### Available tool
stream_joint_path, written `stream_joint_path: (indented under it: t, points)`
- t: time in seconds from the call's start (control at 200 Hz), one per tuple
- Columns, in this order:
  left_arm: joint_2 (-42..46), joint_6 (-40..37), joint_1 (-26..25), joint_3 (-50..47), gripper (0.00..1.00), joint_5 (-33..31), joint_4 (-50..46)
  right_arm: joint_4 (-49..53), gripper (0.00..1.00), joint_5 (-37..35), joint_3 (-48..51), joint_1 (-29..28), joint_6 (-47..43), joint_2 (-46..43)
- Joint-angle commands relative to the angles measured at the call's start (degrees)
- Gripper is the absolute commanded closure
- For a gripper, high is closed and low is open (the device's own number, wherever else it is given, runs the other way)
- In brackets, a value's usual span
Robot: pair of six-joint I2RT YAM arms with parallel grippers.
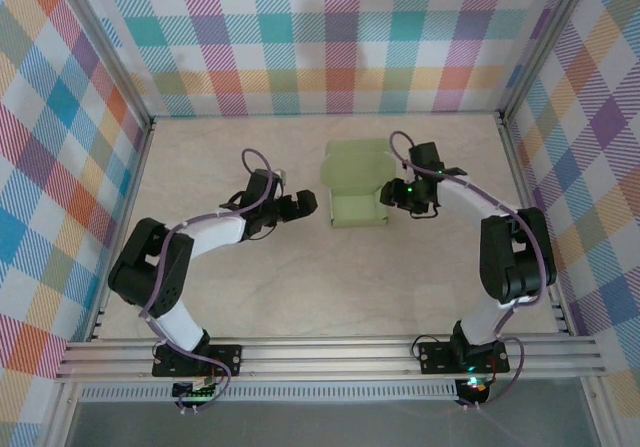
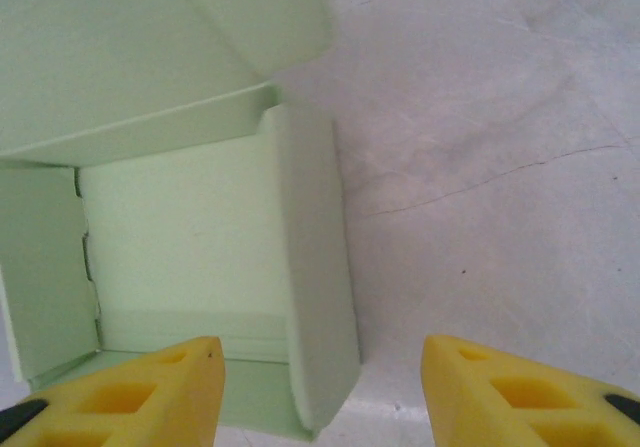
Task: Fold the paper box
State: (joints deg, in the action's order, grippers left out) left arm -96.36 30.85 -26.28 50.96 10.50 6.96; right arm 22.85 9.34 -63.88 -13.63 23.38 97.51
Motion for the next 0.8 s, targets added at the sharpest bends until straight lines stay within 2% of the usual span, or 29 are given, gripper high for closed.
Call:
stream_joint_path:
  t: [0.0,0.13,0.315,0.535,0.62,0.795]
  points:
    - [-1.7,0.0,-1.1,3.1,0.00,3.7,2.9,-7.1,0.47,10.9,1.5,1.6,1.9,-0.5]
    - [-4.9,-0.8,-1.4,5.7,0.02,5.8,2.8,-11.0,0.53,18.8,2.2,4.7,3.1,2.1]
    - [-8.6,-0.4,-1.7,7.7,0.19,8.4,4.0,-19.5,0.54,31.9,3.3,10.2,7.7,8.5]
    - [-12.9,0.0,-2.6,11.1,0.20,11.7,2.8,-21.8,0.56,36.1,3.2,11.4,8.0,13.3]
    - [-13.7,1.0,-2.6,11.0,0.26,11.9,3.9,-22.7,0.58,36.6,3.5,11.5,8.6,14.6]
    - [-14.3,1.6,-2.6,11.0,0.30,11.6,4.1,-23.6,0.60,37.6,3.9,11.5,8.7,15.3]
